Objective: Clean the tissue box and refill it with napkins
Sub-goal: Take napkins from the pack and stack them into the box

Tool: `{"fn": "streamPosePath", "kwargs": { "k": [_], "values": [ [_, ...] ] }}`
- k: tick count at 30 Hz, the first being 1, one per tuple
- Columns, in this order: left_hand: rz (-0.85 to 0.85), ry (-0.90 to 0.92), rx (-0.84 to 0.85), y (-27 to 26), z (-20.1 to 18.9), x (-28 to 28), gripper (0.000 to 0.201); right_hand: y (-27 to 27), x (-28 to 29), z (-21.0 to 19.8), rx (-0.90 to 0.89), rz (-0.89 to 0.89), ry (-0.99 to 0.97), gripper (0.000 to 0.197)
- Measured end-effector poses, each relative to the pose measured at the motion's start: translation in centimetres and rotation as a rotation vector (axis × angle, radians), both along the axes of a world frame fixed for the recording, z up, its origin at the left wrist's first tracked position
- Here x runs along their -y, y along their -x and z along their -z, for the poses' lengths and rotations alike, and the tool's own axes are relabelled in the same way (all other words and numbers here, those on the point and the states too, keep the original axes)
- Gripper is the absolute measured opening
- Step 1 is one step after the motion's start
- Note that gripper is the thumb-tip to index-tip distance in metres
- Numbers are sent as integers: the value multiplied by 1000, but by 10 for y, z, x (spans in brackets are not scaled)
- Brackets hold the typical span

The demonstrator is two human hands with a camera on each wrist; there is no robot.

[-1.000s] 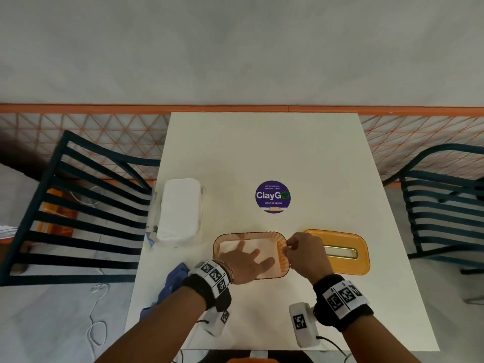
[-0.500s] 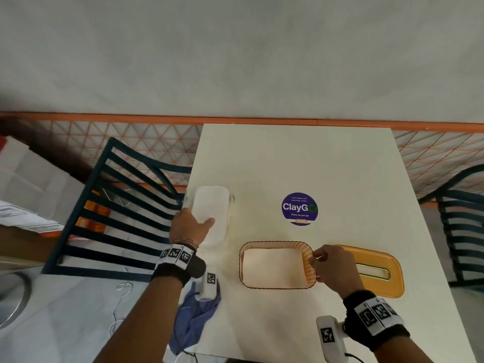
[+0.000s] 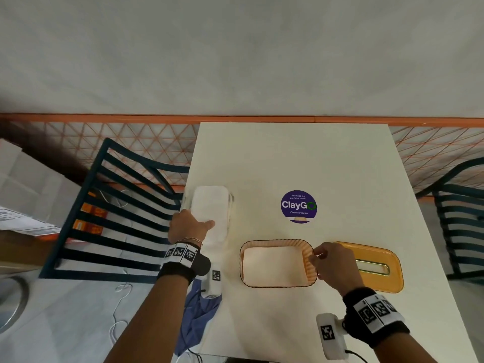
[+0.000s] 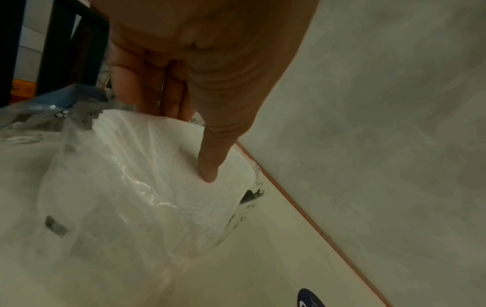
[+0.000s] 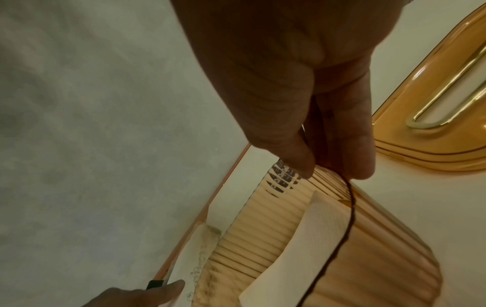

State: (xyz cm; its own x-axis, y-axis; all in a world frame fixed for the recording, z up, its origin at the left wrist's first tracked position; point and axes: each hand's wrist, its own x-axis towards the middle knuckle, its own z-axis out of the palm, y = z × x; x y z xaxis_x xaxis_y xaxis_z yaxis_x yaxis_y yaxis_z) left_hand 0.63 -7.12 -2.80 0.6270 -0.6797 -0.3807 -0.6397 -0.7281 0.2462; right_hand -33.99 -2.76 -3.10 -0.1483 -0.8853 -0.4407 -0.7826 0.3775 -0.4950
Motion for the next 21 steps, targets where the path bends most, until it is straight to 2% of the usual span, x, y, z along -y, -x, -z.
{"fn": "streamPosePath", "kwargs": {
  "k": [5,12,14,18,21],
  "values": [
    [-38,35,-84,-3,0,0,81,-1,0,-3,-19,1,-16,11],
    [-129,166,-298,-10,4,2,33,-2,1,-8,-27,15,-51,18],
    [-179,226,-410,-11,4,1,23,-2,1,-13,-59,9,-65,30],
    [-262,368,-634,-13,-9,-4,27,-5,6,-38,-98,-43,-9,54],
    [-119,419,-722,-8,-33,-18,28,-13,12,-61,107,-105,107,80]
  ]
}}
